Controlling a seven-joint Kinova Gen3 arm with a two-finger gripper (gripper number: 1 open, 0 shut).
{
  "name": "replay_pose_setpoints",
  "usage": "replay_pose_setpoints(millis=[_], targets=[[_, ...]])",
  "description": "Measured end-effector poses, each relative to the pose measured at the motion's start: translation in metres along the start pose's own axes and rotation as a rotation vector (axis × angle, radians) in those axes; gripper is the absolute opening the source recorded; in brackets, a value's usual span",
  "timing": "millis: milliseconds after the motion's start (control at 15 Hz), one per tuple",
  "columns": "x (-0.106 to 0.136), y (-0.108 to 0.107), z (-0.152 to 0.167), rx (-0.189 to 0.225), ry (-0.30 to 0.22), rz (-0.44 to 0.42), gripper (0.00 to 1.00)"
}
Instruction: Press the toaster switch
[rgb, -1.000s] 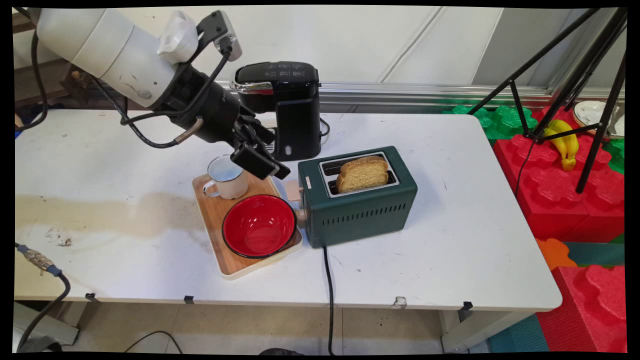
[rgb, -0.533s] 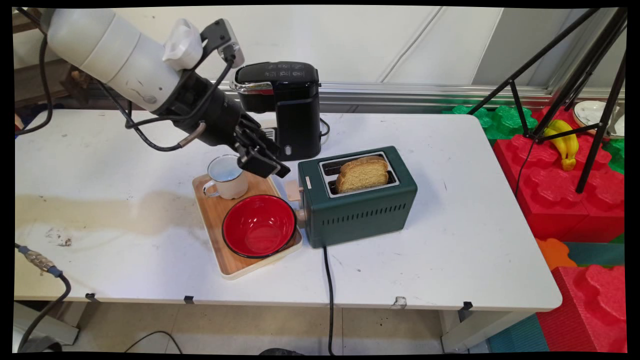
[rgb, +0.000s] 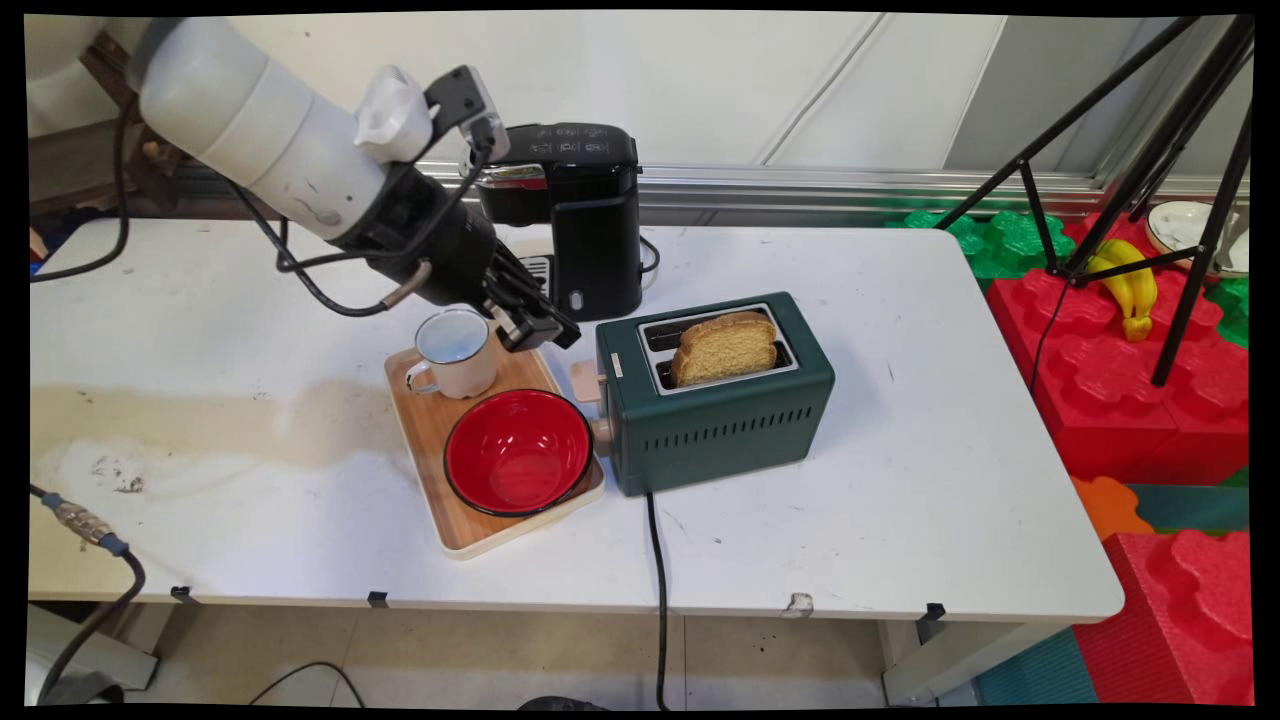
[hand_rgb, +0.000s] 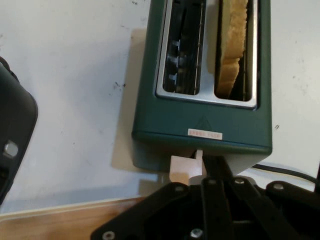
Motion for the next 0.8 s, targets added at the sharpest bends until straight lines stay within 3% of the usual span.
replay_pose_setpoints(millis=[800], targets=[[-0.009,-0.001,0.046,-0.003,-0.037,-0.037,0.00]])
